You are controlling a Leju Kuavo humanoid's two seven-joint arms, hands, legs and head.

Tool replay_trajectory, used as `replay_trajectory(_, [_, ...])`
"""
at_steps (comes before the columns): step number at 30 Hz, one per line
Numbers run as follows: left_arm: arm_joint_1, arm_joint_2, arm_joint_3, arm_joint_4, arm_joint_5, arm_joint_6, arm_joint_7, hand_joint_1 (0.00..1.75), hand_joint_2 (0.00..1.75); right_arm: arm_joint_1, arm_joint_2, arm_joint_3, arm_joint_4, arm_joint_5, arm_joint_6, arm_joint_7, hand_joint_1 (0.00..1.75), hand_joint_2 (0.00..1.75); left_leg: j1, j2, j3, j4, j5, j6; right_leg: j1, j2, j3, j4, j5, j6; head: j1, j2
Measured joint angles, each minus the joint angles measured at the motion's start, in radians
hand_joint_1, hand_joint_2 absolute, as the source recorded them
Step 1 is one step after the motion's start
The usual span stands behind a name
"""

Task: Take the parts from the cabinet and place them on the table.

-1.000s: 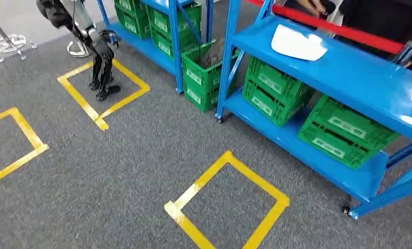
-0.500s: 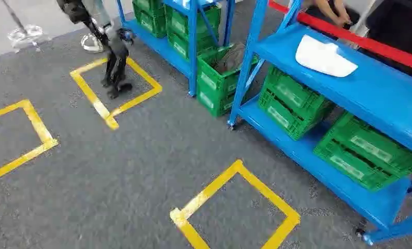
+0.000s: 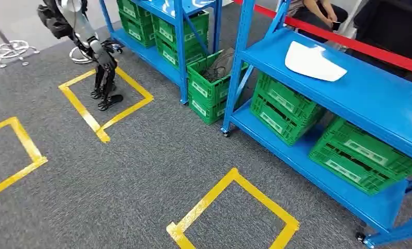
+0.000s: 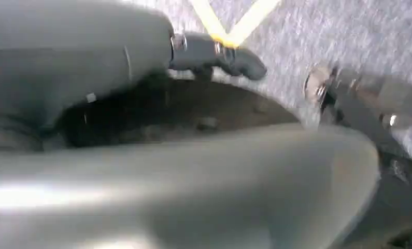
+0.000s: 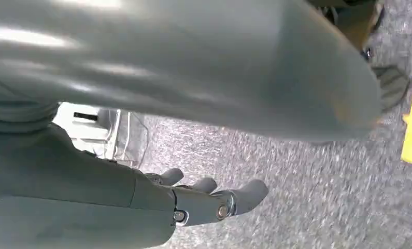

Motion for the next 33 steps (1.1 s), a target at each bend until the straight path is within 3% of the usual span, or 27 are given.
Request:
replay_trajectory(1, [-0.001,-0.002,0.0,-0.001,0.0,0.001,-0.001,0.0,0.0,-0.004,0.0,0.0,0.0,0.0,0.0,0.002,0.0,0.0,-0.001,-0.003,0.019,-0.003,0.023,0.01,-0.002,-0.002,0.014,0.0,-0.018,0.009,0.008,0.0])
replay_trajectory(2, [0.0,-0.001,0.0,0.0,0.0,0.001,-0.001,0.0,0.0,-0.003,0.001,0.0,0.0,-0.002,0.0,0.002,0.0,0.0,-0.001,-0.007,0.008,-0.007,0.023,0.017,-0.003,-0.004,0.036,0.018,-0.002,0.017,0.01,0.0])
replay_trajectory(4, [-0.002,-0.002,0.0,-0.001,-0.003,0.0,-0.002,0.0,0.0,-0.005,0.0,0.0,0.0,-0.003,0.0,0.002,0.0,0.0,0.002,-0.002,0.044,-0.011,0.027,0.036,-0.008,-0.005,0.03,0.028,-0.018,0.024,0.02,0.0])
replay_trajectory(5, [-0.003,-0.002,0.0,-0.001,-0.003,0.001,-0.002,0.0,0.0,-0.006,0.0,0.0,0.0,-0.004,0.0,0.003,0.0,0.0,0.001,-0.001,0.05,-0.011,0.024,0.039,-0.009,-0.007,0.012,0.068,-0.031,0.03,0.026,0.0])
replay_trajectory(8, [-0.001,-0.002,0.0,-0.001,-0.001,0.003,0.0,0.0,0.0,-0.008,0.001,0.0,0.0,-0.011,0.0,0.003,0.0,0.0,-0.006,0.01,0.057,-0.011,0.012,0.042,-0.014,-0.008,-0.12,0.259,-0.11,0.038,0.04,0.0])
replay_trajectory(9, [-0.001,-0.002,0.0,-0.001,0.001,0.003,0.002,0.0,0.0,-0.005,0.001,0.0,0.0,-0.011,-0.002,0.004,0.0,0.0,-0.008,0.014,0.061,-0.011,0.006,0.043,-0.014,-0.008,-0.15,0.285,-0.125,0.037,0.042,0.0])
replay_trajectory(10, [-0.001,-0.002,0.0,-0.001,0.002,0.005,0.003,0.0,0.0,-0.002,0.001,0.0,0.0,-0.013,-0.003,0.005,0.0,0.0,-0.011,0.017,0.069,-0.011,-0.001,0.043,-0.014,-0.008,-0.162,0.272,-0.116,0.034,0.047,0.0])
replay_trajectory(11, [0.0,-0.003,0.0,-0.001,0.003,0.006,0.004,0.0,0.0,0.0,0.001,0.0,0.0,-0.014,-0.003,0.005,0.0,0.0,-0.013,0.024,0.079,-0.011,-0.008,0.043,-0.012,-0.009,-0.155,0.225,-0.076,0.027,0.051,0.0])
replay_trajectory(12, [0.001,-0.003,0.0,-0.001,0.004,0.008,0.007,0.0,0.0,0.001,0.0,0.0,0.0,-0.014,-0.004,0.006,0.0,0.0,-0.015,0.032,0.092,-0.012,-0.017,0.043,-0.008,-0.017,-0.137,0.15,-0.011,0.016,0.055,0.0])
replay_trajectory(13, [0.003,-0.003,0.0,-0.001,0.005,0.01,0.01,0.0,0.0,0.001,0.0,0.0,0.0,-0.014,-0.004,0.006,0.0,0.0,-0.015,0.043,0.105,-0.014,-0.026,0.042,0.0,-0.041,-0.115,0.066,0.06,0.004,0.058,0.0])
replay_trajectory(14, [0.007,-0.004,0.0,0.0,0.006,0.01,0.014,0.0,0.0,0.002,0.0,0.0,0.0,-0.015,-0.004,0.007,0.0,0.0,-0.014,0.053,0.101,-0.023,-0.03,0.04,0.006,-0.074,-0.115,0.064,0.067,-0.001,0.055,0.0])
replay_trajectory(15, [0.01,-0.002,0.0,0.0,0.006,0.011,0.015,0.0,0.0,-0.002,0.002,0.0,0.001,-0.016,-0.005,0.008,0.0,0.0,-0.016,0.061,0.122,-0.025,-0.034,0.035,0.022,-0.095,-0.141,0.087,-0.016,-0.005,0.056,0.0])
replay_trajectory(16, [0.007,-0.003,0.0,0.0,0.007,0.011,0.016,0.0,0.0,-0.006,0.002,0.0,0.0,-0.016,-0.005,0.008,0.0,0.0,-0.021,0.075,0.121,-0.028,-0.04,0.029,0.024,-0.087,-0.128,0.051,0.005,-0.014,0.07,0.0])
replay_trajectory(18, [0.01,-0.005,0.0,0.0,0.007,0.015,0.016,0.0,0.0,-0.003,0.001,0.0,0.0,-0.016,-0.006,0.011,0.0,0.0,-0.021,0.084,0.144,-0.011,-0.031,0.019,0.018,-0.054,-0.12,0.033,0.062,-0.022,0.055,0.0])
replay_trajectory(19, [0.01,-0.004,0.0,0.0,0.006,0.016,0.016,0.0,0.0,-0.004,0.002,0.0,0.0,-0.016,-0.006,0.011,0.0,0.0,-0.019,0.08,0.136,0.0,-0.046,0.013,0.011,-0.047,-0.083,0.024,0.074,-0.029,0.056,0.0])
replay_trajectory(20, [0.01,-0.005,0.0,0.001,0.006,0.016,0.016,0.0,0.0,-0.004,0.0,0.0,0.0,-0.016,-0.006,0.011,0.0,0.0,-0.017,0.041,0.135,0.022,-0.063,0.01,0.012,-0.042,-0.092,0.02,0.073,-0.035,0.051,0.0])
replay_trajectory(22, [0.005,-0.003,0.0,0.001,0.007,0.016,0.015,0.0,0.0,-0.011,0.0,0.0,0.0,-0.016,-0.007,0.011,0.0,0.0,-0.016,-0.002,0.067,0.144,-0.131,0.007,0.011,-0.017,-0.082,0.02,0.077,-0.045,0.038,0.0])
replay_trajectory(23, [0.004,-0.003,0.0,0.0,0.006,0.015,0.015,0.0,0.0,-0.012,0.001,0.0,0.0,-0.016,-0.007,0.011,0.0,0.0,-0.016,-0.008,0.026,0.212,-0.161,0.006,0.012,-0.003,-0.084,0.021,0.079,-0.046,0.031,0.0])
replay_trajectory(24, [0.005,-0.003,0.0,0.0,0.007,0.015,0.015,0.0,0.0,-0.011,0.001,0.0,0.0,-0.016,-0.006,0.011,0.0,0.0,-0.017,-0.01,-0.004,0.256,-0.169,0.005,0.012,0.013,-0.084,0.022,0.078,-0.046,0.028,0.0])
replay_trajectory(25, [0.004,-0.003,0.0,0.0,0.006,0.016,0.015,0.0,0.0,-0.009,0.002,0.0,0.0,-0.016,-0.006,0.011,0.0,0.0,-0.017,-0.011,-0.016,0.257,-0.157,0.006,0.012,0.026,-0.083,0.022,0.078,-0.046,0.026,0.0])
replay_trajectory(27, [0.0,-0.003,0.0,0.0,0.006,0.017,0.016,0.0,0.0,-0.008,0.002,0.0,0.0,-0.016,-0.006,0.012,0.0,0.0,-0.016,-0.018,0.007,0.15,-0.065,0.01,0.011,0.058,-0.078,0.024,0.076,-0.043,0.019,0.0])
replay_trajectory(28, [-0.002,-0.002,0.0,0.0,0.006,0.018,0.018,0.0,0.0,-0.008,0.002,0.0,0.0,-0.017,-0.007,0.012,0.0,0.0,-0.016,-0.035,0.035,0.064,-0.005,0.013,0.01,0.072,-0.075,0.025,0.075,-0.041,0.015,0.0])
replay_trajectory(29, [-0.002,-0.002,0.0,0.0,0.006,0.019,0.018,0.0,0.0,-0.006,0.002,0.0,0.0,-0.017,-0.007,0.012,0.0,0.0,-0.013,-0.079,0.051,0.01,0.021,0.018,0.008,0.081,-0.081,0.025,0.073,-0.038,0.01,0.0])
replay_trajectory(30, [-0.003,-0.001,0.0,0.0,0.006,0.021,0.019,0.0,0.0,-0.007,0.002,0.0,0.0,-0.017,-0.007,0.012,0.0,0.0,-0.013,-0.101,0.041,-0.012,-0.052,0.019,0.01,0.097,-0.083,0.034,0.075,-0.031,0.013,0.0])
replay_trajectory(31, [-0.003,0.0,0.0,0.0,0.006,0.022,0.018,0.0,0.0,-0.009,0.004,0.001,-0.001,-0.018,-0.007,0.012,0.0,0.0,-0.016,-0.099,0.044,-0.004,-0.069,0.025,0.007,0.106,-0.096,0.034,0.072,-0.021,0.01,0.0])
replay_trajectory(32, [-0.003,0.001,0.0,0.0,0.006,0.022,0.018,0.0,0.0,-0.008,0.004,0.001,0.0,-0.018,-0.007,0.012,0.0,0.0,-0.017,-0.088,0.051,-0.011,-0.029,0.033,0.005,0.118,-0.102,0.033,0.068,-0.014,0.006,0.0])
replay_trajectory(33, [-0.005,0.001,0.0,0.0,0.006,0.024,0.019,0.0,0.0,-0.003,0.005,0.001,0.0,-0.02,-0.007,0.012,0.0,0.0,-0.017,-0.078,0.057,-0.013,-0.018,0.039,0.005,0.13,-0.106,0.032,0.064,-0.006,0.007,0.0])
